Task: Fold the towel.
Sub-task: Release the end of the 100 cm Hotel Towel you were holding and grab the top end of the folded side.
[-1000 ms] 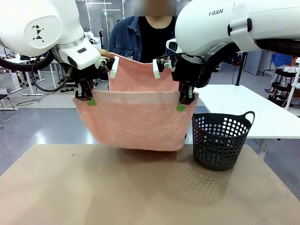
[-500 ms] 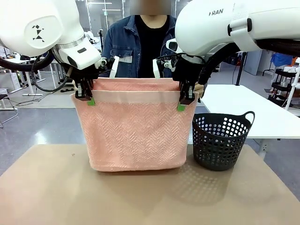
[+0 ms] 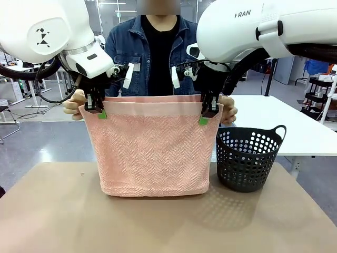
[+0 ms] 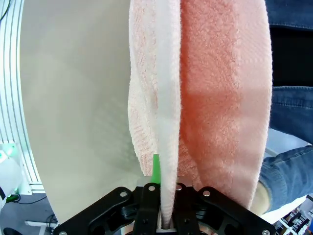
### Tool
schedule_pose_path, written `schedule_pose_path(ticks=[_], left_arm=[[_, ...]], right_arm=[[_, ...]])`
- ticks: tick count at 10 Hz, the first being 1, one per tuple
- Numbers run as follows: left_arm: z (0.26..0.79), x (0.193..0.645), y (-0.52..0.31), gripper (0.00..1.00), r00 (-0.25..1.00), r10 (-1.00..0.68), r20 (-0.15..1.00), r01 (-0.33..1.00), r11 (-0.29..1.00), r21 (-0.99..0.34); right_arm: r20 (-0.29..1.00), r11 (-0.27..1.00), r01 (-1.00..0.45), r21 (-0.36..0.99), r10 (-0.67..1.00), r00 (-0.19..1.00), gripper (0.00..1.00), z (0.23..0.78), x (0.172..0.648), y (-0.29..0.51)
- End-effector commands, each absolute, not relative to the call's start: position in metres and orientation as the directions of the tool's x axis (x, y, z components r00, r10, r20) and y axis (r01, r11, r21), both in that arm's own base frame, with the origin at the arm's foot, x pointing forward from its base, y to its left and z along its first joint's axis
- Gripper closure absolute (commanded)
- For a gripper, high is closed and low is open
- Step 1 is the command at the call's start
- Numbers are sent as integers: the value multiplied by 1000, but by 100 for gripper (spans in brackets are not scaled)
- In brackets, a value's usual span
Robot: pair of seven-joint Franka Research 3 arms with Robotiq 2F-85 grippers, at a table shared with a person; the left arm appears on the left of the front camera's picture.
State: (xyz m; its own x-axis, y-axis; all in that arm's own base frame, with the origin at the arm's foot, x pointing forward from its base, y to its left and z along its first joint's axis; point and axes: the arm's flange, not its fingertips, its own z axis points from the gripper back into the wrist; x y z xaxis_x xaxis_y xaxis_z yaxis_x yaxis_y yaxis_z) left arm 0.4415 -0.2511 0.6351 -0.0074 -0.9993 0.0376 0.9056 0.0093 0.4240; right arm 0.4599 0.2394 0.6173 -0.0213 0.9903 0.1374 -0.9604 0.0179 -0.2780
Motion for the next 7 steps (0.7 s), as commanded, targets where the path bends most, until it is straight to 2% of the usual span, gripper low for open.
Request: schedule_pose_path(ticks=[1, 7], left_arm=[[636, 442, -250, 100, -9, -1000, 22, 901, 2, 434], [636, 442, -250, 100, -9, -1000, 22, 901, 2, 434]], right_arm=[[138, 16, -960, -280, 990, -24, 100, 618, 459, 240], [138, 16, -960, -280, 990, -24, 100, 618, 459, 240]])
